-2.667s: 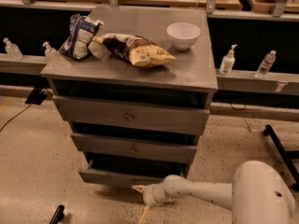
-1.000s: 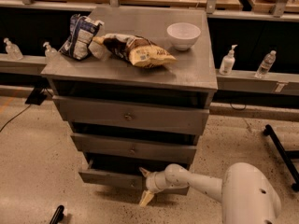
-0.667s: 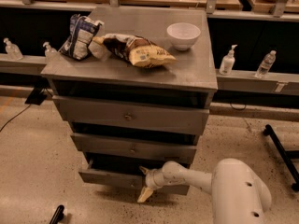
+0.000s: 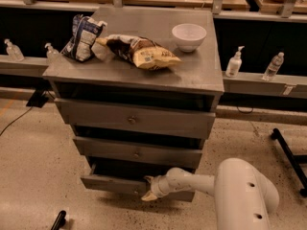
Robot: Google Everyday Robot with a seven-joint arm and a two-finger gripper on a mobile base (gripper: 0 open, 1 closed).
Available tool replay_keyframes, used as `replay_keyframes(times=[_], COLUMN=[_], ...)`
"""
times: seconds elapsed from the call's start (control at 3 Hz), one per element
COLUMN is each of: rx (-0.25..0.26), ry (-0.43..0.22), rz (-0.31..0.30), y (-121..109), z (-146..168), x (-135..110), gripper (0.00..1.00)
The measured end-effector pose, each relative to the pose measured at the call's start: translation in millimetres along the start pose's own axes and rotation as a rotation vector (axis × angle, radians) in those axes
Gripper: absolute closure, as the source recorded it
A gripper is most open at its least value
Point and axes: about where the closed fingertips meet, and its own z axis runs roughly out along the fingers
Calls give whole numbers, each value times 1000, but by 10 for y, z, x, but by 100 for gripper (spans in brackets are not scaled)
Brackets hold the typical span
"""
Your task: Open bottom drawer
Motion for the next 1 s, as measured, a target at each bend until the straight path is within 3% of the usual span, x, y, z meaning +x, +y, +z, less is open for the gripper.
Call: replay_keyframes(times=[0.67, 1.0], rx=[-16, -57], ry=[-23, -78], rz=[-4, -33], y=[138, 455], z=[-30, -86], x=[-47, -216], gripper=[42, 24])
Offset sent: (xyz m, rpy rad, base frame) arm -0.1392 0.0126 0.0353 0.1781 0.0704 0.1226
